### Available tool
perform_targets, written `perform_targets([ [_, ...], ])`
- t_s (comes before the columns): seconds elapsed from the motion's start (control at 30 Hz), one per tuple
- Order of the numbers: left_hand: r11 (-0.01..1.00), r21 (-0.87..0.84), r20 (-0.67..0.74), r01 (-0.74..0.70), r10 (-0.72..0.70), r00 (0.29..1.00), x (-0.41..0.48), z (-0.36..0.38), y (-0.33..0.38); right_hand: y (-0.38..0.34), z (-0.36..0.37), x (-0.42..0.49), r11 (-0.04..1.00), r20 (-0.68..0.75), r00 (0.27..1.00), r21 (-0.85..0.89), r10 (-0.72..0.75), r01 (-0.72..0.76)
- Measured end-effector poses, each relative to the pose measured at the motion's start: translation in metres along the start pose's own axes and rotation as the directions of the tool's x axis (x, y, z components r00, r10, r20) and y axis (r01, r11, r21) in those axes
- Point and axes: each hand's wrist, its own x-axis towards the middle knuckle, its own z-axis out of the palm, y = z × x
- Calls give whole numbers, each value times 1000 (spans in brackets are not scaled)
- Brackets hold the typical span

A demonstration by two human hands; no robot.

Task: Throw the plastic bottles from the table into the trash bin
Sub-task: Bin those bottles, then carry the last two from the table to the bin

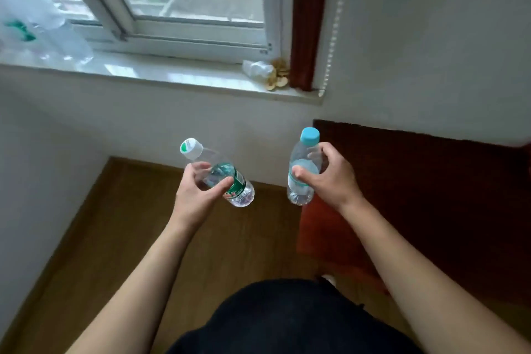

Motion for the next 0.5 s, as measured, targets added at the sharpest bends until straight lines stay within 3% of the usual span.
perform_targets([
  [0.13, 988, -40, -170, 152, -156, 973, -55, -96, -70, -39, 81, -24, 998, 215, 975, -10, -55, 59],
  [0.23, 954, -85, -289, 287, -300, 909, -101, -151, -130, -52, 138, -46, 993, 355, 932, -60, -73, 101],
  [0.5, 788, -299, -482, 538, -612, 627, -205, -223, -239, -42, 245, -67, 924, 555, 830, -345, 62, 162],
])
